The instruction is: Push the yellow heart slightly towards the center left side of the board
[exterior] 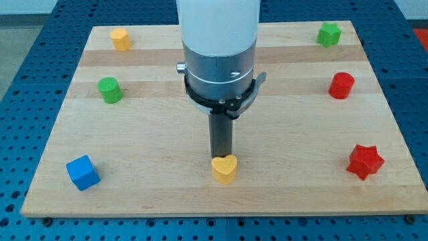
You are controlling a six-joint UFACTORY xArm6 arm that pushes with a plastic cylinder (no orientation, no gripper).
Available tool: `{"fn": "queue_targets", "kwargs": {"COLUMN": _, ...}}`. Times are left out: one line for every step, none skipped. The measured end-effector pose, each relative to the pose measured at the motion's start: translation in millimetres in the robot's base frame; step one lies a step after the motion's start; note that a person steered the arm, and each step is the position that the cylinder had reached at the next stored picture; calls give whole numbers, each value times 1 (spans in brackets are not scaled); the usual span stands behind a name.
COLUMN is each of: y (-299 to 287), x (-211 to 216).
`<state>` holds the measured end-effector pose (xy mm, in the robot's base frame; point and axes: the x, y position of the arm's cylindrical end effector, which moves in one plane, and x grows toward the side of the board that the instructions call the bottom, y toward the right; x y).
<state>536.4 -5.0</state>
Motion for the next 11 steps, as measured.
{"fn": "queue_targets", "kwargs": {"y": 0, "x": -1}}
{"fn": "queue_targets", "kwargs": {"y": 1, "x": -12}}
{"fn": "queue_targets", "kwargs": {"y": 23, "x": -22}}
{"fn": "queue_targets", "kwargs": {"y": 52, "x": -22}}
{"fn": "queue_targets", "kwargs": {"y": 66, "x": -11}}
{"fn": "queue_targets", "kwargs": {"y": 66, "x": 9}}
{"fn": "queue_targets", "kwargs": {"y": 65, "x": 32}}
{"fn": "queue_targets", "kwargs": {"y": 51, "x": 55}}
{"fn": "queue_targets", "kwargs": {"y": 33, "x": 57}}
{"fn": "queue_targets", "kwargs": {"y": 25, "x": 38}}
{"fn": "queue_targets", "kwargs": {"y": 7, "x": 16}}
